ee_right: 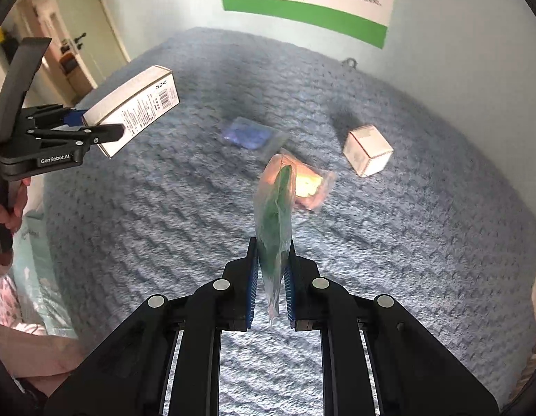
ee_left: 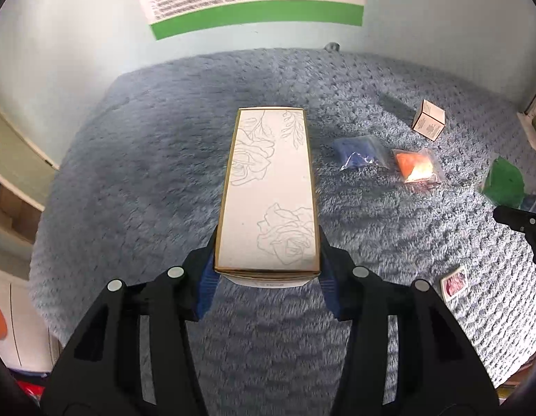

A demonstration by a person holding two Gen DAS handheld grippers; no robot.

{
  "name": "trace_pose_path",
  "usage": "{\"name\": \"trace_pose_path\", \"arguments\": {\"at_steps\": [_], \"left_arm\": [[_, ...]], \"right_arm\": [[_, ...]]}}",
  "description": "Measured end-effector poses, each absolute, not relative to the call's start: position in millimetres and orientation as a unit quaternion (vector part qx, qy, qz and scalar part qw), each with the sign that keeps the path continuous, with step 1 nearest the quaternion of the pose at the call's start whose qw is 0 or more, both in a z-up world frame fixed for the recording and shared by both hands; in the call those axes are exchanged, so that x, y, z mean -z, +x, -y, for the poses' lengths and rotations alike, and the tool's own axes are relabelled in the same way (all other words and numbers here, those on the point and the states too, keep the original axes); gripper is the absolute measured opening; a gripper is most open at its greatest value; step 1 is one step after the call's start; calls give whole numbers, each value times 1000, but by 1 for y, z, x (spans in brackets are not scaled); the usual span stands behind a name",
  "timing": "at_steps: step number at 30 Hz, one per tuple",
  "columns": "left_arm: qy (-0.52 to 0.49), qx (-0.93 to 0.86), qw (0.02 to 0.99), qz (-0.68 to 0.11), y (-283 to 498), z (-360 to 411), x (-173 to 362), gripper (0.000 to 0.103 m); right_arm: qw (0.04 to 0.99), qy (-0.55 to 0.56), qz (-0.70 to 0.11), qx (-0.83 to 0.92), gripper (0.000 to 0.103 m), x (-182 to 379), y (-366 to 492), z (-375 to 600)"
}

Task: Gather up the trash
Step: 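Carry the white box and green bag over the teal bin with both tools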

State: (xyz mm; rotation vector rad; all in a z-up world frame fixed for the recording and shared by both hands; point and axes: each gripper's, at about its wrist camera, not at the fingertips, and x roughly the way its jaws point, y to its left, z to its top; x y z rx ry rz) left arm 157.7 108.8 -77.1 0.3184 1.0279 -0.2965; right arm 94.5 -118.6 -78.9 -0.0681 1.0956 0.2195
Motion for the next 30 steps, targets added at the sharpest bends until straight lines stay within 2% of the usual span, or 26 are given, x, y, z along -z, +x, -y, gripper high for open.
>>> {"name": "trace_pose_path", "arguments": {"at_steps": [13, 30], "left_arm": [[99, 34, 866, -488, 61, -196, 58, 47], [34, -57, 851, -521, -87, -378, 80, 47]], "right_arm": [[829, -88, -503, -226, 15, 68, 64, 31], [770, -136, -501, -370, 15, 80, -17, -181]]}}
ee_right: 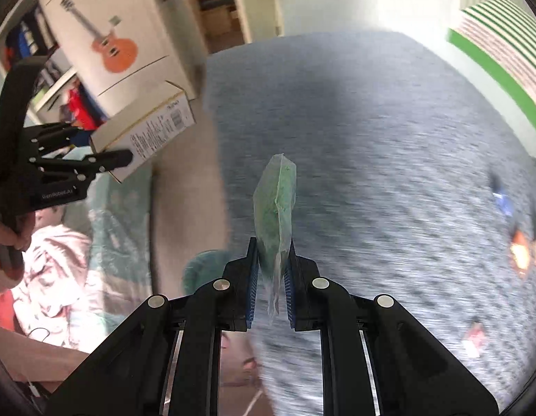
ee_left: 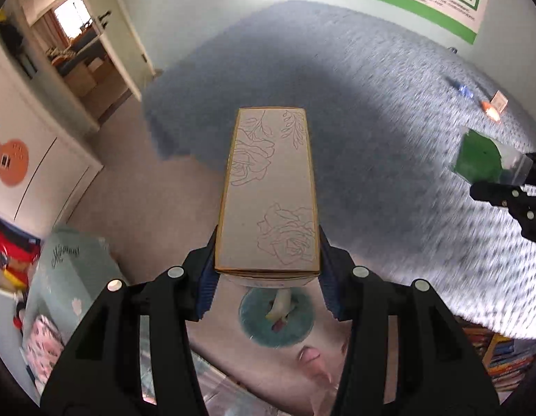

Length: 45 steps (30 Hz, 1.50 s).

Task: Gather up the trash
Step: 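Carry the white box and green bag over the teal bin with both tools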

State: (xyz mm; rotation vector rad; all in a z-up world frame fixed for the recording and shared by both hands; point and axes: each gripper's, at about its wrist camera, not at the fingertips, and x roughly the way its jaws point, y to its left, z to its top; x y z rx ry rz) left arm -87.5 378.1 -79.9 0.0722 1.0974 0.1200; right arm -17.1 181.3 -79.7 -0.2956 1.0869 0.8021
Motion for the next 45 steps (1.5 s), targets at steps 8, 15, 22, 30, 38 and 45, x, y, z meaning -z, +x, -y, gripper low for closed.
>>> {"name": "trace_pose_path", "arguments": {"at_steps": [8, 15, 22, 30, 38, 45], "left_arm": [[12, -82, 829, -552, -158, -444, 115, 47], [-22, -90, 814, -573, -193, -478, 141, 47], [-46, -81, 803, -589, -211, -485, 174, 47], [-58, -58, 789, -609, -221, -484, 225, 47], [-63, -29, 765, -641, -214, -482, 285, 47], [-61, -5, 748, -661, -210, -478, 330, 47]], "right_arm": [[722, -150, -521, -430, 15, 109, -58, -266], [684, -160, -535, -468, 15, 132, -75, -307], [649, -190, -550, -490, 15, 163, -89, -339], [615, -207, -571, -502, 15, 215, -99, -352], [582, -221, -603, -499, 15, 282, -106, -359], [555, -219, -622, -506, 15, 326, -109, -362]]}}
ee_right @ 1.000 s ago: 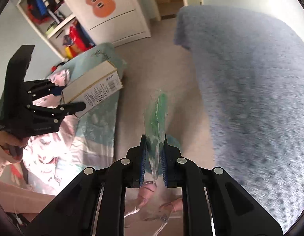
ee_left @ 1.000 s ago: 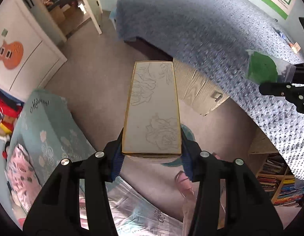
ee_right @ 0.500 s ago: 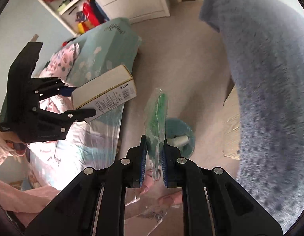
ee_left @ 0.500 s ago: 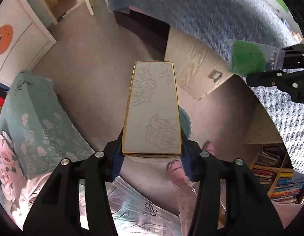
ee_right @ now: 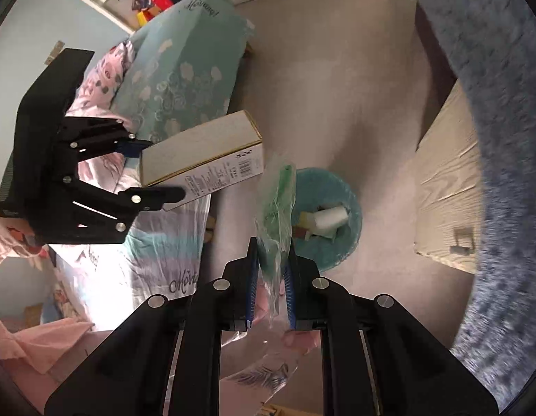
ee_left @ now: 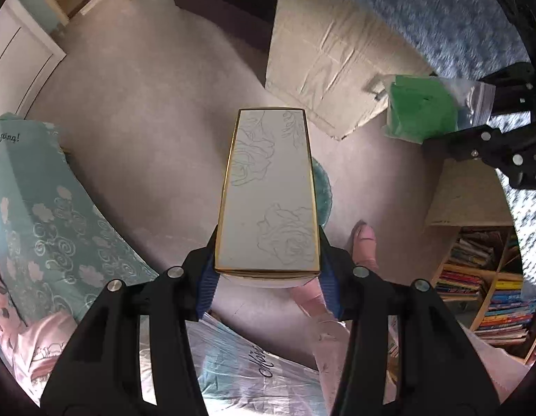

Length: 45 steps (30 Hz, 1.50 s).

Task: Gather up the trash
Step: 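Carry the white box and green bag over the teal bin with both tools, then open both tools over the teal bin to drop the white box and green bag, then move both tools back over the blanket toward the blue bag and small box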

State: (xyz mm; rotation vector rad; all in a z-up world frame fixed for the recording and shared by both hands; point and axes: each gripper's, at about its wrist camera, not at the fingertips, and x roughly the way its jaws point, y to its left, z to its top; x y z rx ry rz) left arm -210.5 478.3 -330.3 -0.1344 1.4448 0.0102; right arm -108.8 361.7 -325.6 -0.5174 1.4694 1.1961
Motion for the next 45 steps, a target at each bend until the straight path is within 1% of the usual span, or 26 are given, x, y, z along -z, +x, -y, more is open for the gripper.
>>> {"name": "trace_pose_path", "arguments": {"at_steps": [8, 14, 20, 22, 24, 25, 26, 27, 28, 29, 40, 45], "left_arm": [[-44, 9, 736, -676, -205, -477, 372, 47], [-59, 18, 725, -686, -198, -480, 397, 47], [-71, 26, 715, -695, -193, -482, 417, 47], [-71, 23, 711, -699, -193, -483, 420, 48], [-71, 21, 710, -700, -191, -481, 422, 48], [-68, 19, 712, -699, -191, -480, 421, 49], [-67, 20, 711, -700, -189, -478, 421, 53], [-66, 21, 711, -699, -188, -477, 422, 65], [-63, 19, 715, -696, -187, -475, 420, 69], [-62, 21, 718, -693, -186, -475, 418, 69], [-69, 9, 723, -687, -190, -484, 406, 69], [-64, 9, 730, -680, -199, -485, 386, 69]], "right_arm": [[539, -230, -636, -502, 15, 366, -107, -362], [527, -228, -655, -492, 15, 394, -107, -360], [527, -223, -664, -482, 15, 409, -107, -363], [529, -223, -664, -478, 17, 410, -106, -363], [532, -218, -667, -473, 18, 411, -103, -363], [532, -216, -668, -474, 21, 411, -101, -363], [534, -215, -667, -472, 30, 411, -100, -364], [539, -218, -666, -468, 40, 410, -98, -364], [542, -219, -664, -465, 52, 408, -97, -364], [545, -215, -663, -467, 54, 406, -96, -363], [550, -208, -656, -473, 54, 393, -95, -358], [551, -206, -643, -490, 54, 372, -101, -356]]}}
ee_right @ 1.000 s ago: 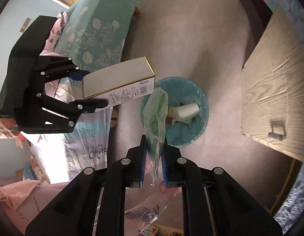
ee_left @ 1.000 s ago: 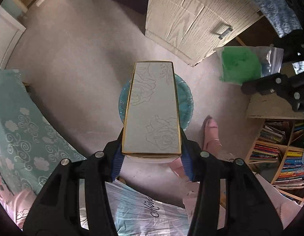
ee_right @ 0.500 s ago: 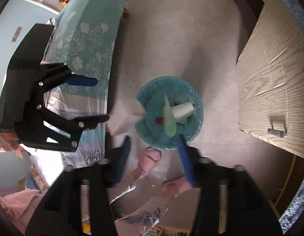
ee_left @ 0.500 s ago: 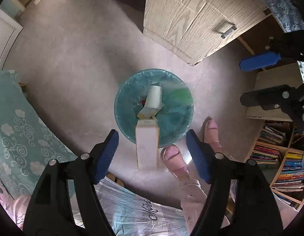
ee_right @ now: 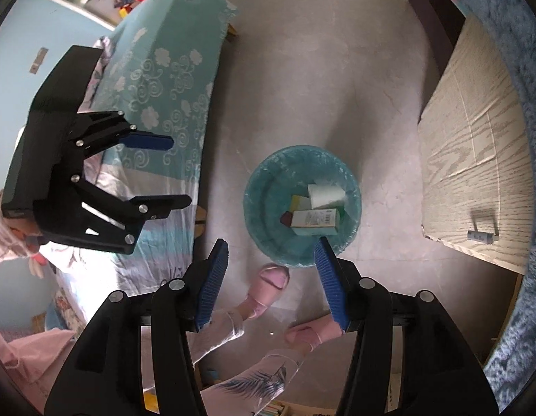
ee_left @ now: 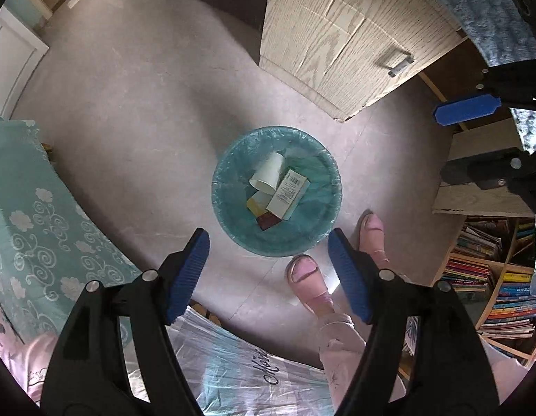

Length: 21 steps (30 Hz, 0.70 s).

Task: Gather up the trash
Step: 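Move both tools back over the blanket toward the blue bag and small box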

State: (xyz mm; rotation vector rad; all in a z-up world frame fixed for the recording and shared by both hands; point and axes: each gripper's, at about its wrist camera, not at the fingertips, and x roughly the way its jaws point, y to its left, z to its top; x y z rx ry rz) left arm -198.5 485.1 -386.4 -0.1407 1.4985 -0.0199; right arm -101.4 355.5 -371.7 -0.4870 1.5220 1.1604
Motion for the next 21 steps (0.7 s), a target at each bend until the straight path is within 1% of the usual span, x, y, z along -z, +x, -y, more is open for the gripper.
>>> {"name": "trace_pose_path", "arguments": {"at_steps": [6, 7, 9, 10, 11, 12, 14, 15, 17, 18, 21], "left_arm": [[-53, 11, 741, -670, -209, -488, 347, 69], [-49, 12, 744, -667, -211, -488, 336, 69], [-38, 17, 753, -657, -213, -485, 308, 69], [-33, 20, 757, -653, -214, -484, 297, 72], [-25, 24, 763, -646, -214, -481, 282, 75], [-17, 28, 769, -638, -214, -478, 268, 81], [6, 42, 783, -621, -212, -468, 235, 87], [14, 48, 788, -614, -210, -465, 222, 91], [27, 73, 798, -598, -204, -453, 191, 93], [33, 87, 802, -590, -198, -445, 176, 97], [58, 120, 812, -568, -183, -419, 141, 97]], "right_arm": [[557, -190, -624, -514, 54, 323, -106, -346], [561, -190, -618, -518, 55, 313, -107, -344], [569, -183, -604, -527, 61, 284, -108, -340], [574, -174, -594, -535, 66, 264, -109, -335], [580, -169, -586, -540, 69, 250, -108, -331], [588, -166, -576, -542, 70, 236, -108, -326], [607, -155, -557, -544, 81, 204, -105, -311], [616, -144, -549, -546, 82, 187, -103, -301], [632, -127, -535, -545, 85, 158, -97, -283], [643, -123, -528, -541, 86, 146, -94, -273], [682, -101, -506, -518, 88, 110, -84, -236]]}}
